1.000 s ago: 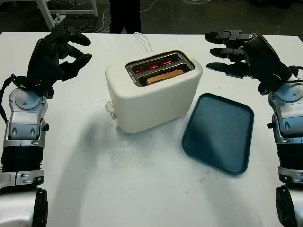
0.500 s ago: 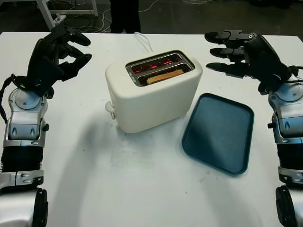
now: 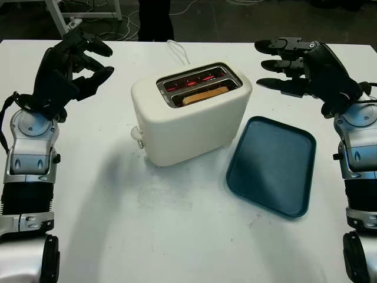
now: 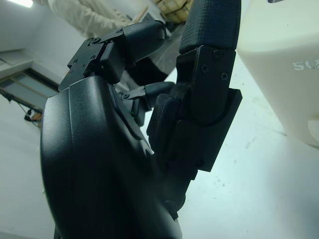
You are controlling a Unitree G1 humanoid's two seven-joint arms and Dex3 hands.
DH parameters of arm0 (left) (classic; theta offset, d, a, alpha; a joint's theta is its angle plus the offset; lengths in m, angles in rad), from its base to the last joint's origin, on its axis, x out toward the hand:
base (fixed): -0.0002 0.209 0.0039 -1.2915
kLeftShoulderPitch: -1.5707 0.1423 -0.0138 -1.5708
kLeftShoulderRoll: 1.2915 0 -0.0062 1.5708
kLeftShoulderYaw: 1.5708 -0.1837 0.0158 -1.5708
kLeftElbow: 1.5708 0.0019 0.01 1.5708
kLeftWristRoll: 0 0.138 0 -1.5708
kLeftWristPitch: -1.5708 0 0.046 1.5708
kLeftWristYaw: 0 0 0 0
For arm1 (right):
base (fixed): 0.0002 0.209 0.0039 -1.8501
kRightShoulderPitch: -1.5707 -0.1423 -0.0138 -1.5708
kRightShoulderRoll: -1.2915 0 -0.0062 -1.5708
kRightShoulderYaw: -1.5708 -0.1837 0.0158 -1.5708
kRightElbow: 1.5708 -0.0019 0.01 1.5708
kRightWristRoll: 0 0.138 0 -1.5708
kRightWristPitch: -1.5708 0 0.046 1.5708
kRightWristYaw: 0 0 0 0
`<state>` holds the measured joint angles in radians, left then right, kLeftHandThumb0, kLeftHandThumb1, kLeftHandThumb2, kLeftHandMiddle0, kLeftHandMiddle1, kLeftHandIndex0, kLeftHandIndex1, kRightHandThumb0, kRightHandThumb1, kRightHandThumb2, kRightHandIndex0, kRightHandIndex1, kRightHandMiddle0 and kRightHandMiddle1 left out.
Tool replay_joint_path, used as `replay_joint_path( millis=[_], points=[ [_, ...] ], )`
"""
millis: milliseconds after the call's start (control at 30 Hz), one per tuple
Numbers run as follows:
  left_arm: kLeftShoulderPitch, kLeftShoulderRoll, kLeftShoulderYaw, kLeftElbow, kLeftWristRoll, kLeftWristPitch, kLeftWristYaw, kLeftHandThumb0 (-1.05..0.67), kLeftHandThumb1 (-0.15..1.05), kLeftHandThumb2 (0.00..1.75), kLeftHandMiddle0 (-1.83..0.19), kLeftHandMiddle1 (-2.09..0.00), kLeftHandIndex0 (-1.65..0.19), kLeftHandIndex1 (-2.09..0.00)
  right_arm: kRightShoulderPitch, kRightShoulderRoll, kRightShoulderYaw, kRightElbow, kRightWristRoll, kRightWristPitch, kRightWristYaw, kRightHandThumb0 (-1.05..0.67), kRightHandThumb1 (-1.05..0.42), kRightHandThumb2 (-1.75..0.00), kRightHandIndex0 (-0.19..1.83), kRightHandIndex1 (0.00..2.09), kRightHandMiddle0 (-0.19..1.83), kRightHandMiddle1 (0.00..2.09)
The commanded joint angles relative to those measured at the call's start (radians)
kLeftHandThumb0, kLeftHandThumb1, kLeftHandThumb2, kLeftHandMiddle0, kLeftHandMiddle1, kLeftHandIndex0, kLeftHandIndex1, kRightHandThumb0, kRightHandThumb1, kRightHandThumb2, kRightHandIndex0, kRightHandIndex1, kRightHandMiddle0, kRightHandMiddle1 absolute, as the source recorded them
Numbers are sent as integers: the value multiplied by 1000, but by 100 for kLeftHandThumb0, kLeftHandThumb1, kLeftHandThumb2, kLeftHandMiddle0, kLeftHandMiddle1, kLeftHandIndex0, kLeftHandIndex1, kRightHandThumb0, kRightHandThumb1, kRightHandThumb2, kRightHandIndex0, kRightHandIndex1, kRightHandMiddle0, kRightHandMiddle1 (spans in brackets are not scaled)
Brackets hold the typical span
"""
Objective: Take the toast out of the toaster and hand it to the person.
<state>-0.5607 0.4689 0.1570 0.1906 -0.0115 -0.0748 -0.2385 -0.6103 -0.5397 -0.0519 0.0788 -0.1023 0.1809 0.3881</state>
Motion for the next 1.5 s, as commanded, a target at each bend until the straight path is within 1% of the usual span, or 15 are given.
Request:
replay_joint_path(
  millis=[0, 167, 800, 900, 1167, 1467],
  points=[
    [3, 0, 7, 2, -5, -1, 2, -105, 92, 21, -29, -148, -31, -137, -5, 3, 0, -5, 2, -8, -9, -31, -87, 0, 64, 0, 59, 0],
    [6, 5, 3, 0, 4, 1, 2, -105, 92, 22, -29, -148, -30, -138, -4, 9, -4, -6, 11, -2, -7, -27, -88, 0, 64, 0, 59, 0],
    [9, 0, 4, -1, 4, -9, 7, -105, 92, 23, -29, -148, -30, -138, -4, 6, -1, -10, 4, 3, -10, -30, -88, 0, 64, 1, 59, 0],
    [8, -1, 4, -4, 0, -3, 4, -105, 92, 22, -29, -148, -31, -138, -3, 7, -3, -3, 8, -13, -9, -29, -88, 0, 64, 1, 60, 0],
    [9, -1, 1, -7, 9, -4, 13, -105, 92, 23, -29, -149, -30, -139, -5, 6, -3, -10, 9, 4, -7, -29, -88, 0, 64, 0, 59, 0],
    [7, -5, 4, -6, 1, -3, 12, -105, 92, 22, -29, -148, -30, -138, -6, 2, 0, 2, 5, -14, -5, -29, -88, 0, 65, 1, 60, 1]
  ],
)
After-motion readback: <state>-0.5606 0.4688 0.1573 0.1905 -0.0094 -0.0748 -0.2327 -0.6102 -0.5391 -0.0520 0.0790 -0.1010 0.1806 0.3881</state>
